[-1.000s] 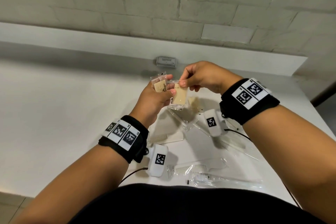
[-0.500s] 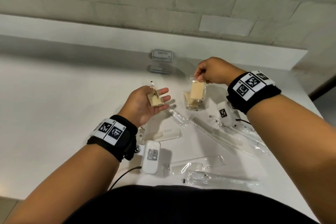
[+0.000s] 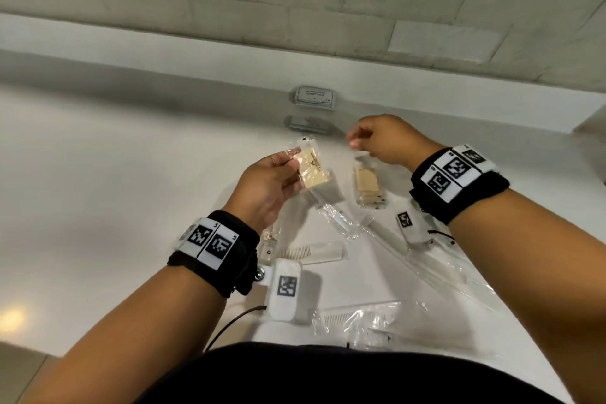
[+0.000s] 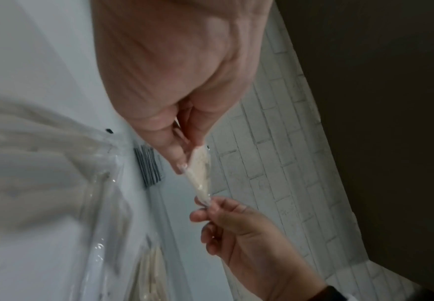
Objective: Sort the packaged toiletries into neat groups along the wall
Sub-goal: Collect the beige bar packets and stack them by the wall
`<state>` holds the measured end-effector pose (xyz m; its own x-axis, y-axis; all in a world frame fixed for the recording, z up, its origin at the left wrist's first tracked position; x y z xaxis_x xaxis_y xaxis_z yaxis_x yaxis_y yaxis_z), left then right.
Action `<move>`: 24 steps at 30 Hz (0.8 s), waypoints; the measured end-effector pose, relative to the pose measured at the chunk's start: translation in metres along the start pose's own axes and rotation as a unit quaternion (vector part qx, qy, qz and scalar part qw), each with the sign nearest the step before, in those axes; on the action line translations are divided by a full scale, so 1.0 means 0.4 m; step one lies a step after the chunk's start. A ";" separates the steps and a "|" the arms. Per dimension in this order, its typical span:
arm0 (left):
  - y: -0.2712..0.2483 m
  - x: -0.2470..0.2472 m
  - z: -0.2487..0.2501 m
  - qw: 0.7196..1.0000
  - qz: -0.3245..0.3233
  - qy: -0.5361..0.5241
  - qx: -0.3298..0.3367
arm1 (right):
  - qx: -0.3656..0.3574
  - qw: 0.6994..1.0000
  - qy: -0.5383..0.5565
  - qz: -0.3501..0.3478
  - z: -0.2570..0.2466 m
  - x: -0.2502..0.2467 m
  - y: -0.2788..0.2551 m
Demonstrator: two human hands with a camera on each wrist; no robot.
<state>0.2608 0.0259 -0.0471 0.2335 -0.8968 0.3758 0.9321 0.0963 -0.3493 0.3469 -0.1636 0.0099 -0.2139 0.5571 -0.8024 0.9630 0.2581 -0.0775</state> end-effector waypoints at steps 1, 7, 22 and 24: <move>-0.001 0.008 0.005 1.000 0.001 -0.009 0.009 | -0.001 0.997 0.077 -0.030 -0.020 0.005 -0.023; -0.038 0.081 0.041 0.995 -0.056 0.004 0.080 | -0.029 0.962 0.267 -0.044 -0.078 0.038 -0.119; -0.116 0.112 0.073 0.983 -0.099 0.119 0.103 | -0.058 0.965 0.247 0.060 -0.122 -0.040 -0.194; -0.123 0.121 0.074 0.981 -0.099 0.125 0.107 | -0.085 0.980 0.165 0.079 -0.142 -0.050 -0.196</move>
<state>0.2343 -0.0093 0.0138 -0.0083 -0.9825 0.1859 0.9953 -0.0260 -0.0930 0.2665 -0.1501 0.0657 -0.1327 0.8177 -0.5602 0.9532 0.2602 0.1540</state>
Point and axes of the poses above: each hand's wrist, its own y-axis towards the middle knuckle, its own x-axis out of the palm, z = x × y, the point moved 6 cm from there along y, towards the middle knuckle, and after that the axes turned 2 degrees about z, right-handed, at the moved point
